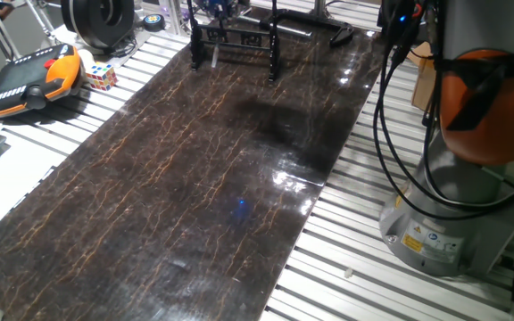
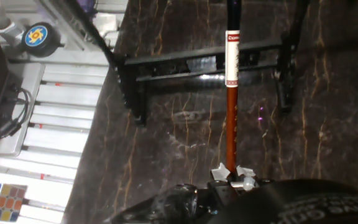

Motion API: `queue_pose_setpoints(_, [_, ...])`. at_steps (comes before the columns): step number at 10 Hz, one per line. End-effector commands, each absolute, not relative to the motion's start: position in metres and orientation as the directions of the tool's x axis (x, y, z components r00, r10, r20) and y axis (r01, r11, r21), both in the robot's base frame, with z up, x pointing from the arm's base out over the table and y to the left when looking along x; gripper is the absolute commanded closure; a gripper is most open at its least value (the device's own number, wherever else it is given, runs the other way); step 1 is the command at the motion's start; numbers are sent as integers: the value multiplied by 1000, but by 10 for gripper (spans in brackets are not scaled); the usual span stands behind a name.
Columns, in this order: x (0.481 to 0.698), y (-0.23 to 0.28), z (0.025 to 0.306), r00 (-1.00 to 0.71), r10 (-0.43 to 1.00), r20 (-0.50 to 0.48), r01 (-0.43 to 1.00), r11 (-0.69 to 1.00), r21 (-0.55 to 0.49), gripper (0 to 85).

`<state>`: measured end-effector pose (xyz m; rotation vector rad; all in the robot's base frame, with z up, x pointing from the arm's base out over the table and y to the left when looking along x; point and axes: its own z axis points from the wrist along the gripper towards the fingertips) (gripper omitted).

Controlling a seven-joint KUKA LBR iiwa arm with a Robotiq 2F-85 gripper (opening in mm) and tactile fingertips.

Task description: Place the brush on the pen rack

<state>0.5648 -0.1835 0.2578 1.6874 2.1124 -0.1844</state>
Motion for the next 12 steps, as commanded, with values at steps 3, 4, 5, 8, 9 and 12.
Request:
queue_pose_setpoints(3, [561,-188,260,-180,899,-400,953,260,156,840])
queue_pose_setpoints(4, [561,-189,262,-182,897,-404,953,262,153,840])
queue_pose_setpoints(5, [560,-193,263,-185,900,-395,953,262,151,840])
queue_pose_setpoints(8, [561,-199,262,-199,901,-385,950,274,149,840])
queue_pose_setpoints(9, [562,-200,261,-199,901,-386,950,274,150,840])
queue_pose_setpoints(12, [560,-205,260,-214,902,-376,946,287,150,840])
